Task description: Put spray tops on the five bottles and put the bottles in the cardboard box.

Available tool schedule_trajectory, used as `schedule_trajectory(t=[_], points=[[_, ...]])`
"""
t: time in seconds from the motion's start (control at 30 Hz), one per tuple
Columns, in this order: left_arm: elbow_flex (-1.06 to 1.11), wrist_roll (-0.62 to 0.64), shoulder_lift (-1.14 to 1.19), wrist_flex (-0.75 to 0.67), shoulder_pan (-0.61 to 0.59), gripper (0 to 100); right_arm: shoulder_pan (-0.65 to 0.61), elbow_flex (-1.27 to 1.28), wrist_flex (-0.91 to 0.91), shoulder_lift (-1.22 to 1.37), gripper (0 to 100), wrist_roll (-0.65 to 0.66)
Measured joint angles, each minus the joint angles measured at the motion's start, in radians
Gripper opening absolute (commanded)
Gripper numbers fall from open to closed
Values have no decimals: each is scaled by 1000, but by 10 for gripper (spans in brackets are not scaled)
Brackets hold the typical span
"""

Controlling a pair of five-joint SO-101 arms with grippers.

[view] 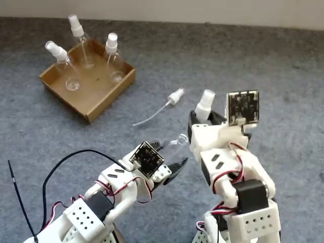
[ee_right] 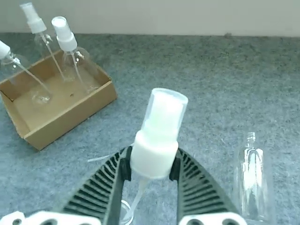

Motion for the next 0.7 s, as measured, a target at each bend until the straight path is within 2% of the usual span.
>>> schedule_trajectory(t=[0.2, 0.43, 0.7], points=[[0, 2, 0, -12, -9, 101, -64, 126, 0, -95, 60, 0], [0, 2, 2, -31, -9, 101, -94, 160, 34, -117, 61, 2], [0, 2, 2, -31, -9, 101, -97, 158, 95, -130, 182, 66]])
